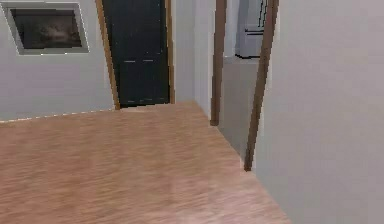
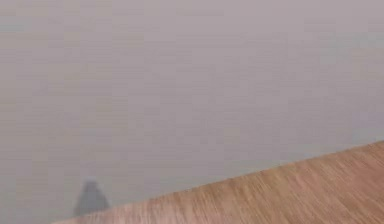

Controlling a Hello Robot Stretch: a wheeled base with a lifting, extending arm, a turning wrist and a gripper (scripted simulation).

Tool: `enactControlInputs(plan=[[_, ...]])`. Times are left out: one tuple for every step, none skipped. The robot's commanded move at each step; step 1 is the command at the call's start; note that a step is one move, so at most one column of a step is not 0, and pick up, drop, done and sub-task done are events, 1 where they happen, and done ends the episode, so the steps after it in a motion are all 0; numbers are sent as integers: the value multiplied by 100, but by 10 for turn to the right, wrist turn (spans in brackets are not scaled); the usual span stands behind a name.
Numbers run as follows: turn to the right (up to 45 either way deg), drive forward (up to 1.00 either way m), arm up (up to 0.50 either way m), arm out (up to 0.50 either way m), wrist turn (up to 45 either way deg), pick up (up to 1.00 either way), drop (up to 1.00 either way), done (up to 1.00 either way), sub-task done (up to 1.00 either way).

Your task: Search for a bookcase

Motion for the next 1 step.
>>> enactControlInputs(plan=[[0,100,0,0,0,0,0,0,0]])
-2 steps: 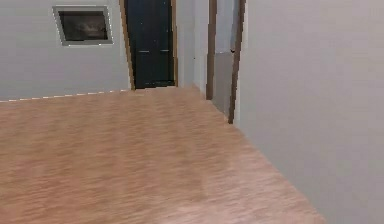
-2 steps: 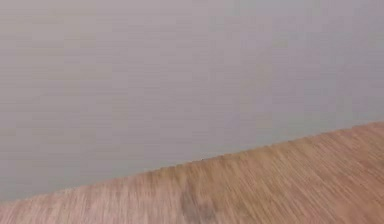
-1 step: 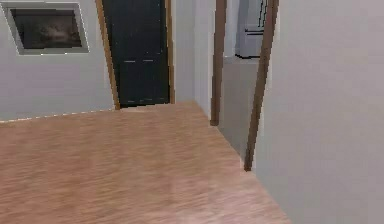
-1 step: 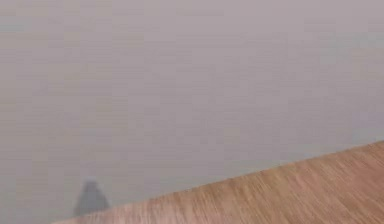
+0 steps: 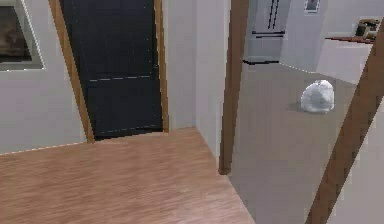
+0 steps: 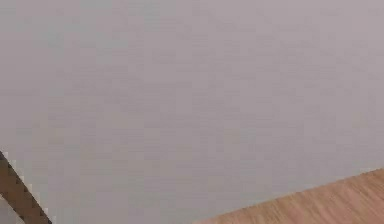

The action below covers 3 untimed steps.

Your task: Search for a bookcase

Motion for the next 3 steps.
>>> enactControlInputs(plan=[[0,70,0,0,0,0,0,0,0],[30,0,0,0,0,0,0,0,0],[0,40,0,0,0,0,0,0,0]])
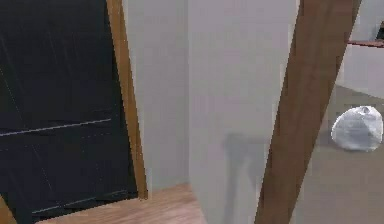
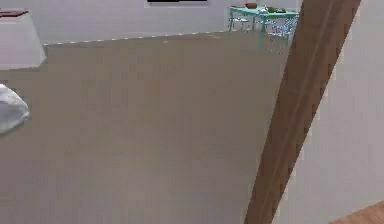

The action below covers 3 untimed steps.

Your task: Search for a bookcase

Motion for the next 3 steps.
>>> enactControlInputs(plan=[[450,0,0,0,0,0,0,0,0],[240,0,0,0,0,0,0,0,0],[0,60,0,0,0,0,0,0,0]])
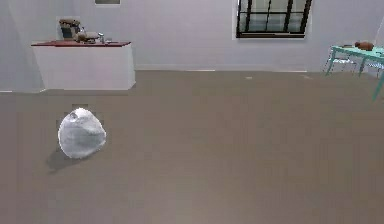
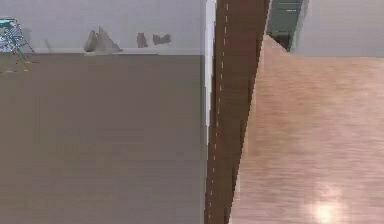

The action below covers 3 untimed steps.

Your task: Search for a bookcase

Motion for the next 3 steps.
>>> enactControlInputs(plan=[[-450,0,0,0,0,0,0,0,0],[0,30,0,0,0,0,0,0,0],[-360,0,0,0,0,0,0,0,0]])
